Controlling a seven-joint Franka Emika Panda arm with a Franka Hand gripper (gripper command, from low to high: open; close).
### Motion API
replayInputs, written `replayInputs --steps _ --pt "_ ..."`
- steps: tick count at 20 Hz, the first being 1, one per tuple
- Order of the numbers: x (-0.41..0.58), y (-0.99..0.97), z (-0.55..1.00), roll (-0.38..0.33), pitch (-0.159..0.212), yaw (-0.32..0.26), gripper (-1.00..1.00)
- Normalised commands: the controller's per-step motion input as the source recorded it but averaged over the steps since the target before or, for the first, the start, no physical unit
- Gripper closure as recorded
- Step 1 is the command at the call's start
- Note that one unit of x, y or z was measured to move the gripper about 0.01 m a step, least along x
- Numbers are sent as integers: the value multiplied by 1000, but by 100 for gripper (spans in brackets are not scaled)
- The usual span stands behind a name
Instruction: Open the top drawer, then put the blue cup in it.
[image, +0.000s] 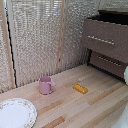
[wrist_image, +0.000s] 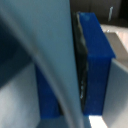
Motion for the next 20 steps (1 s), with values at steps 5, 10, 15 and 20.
replayInputs --steps 5,10,15,20 --pt "-558 -790 -128 165 65 -42 100" --pt "-440 -641 -399 206 76 -42 100" --pt "-99 -239 -698 194 64 29 100" --pt "-5 308 -721 149 64 17 100"
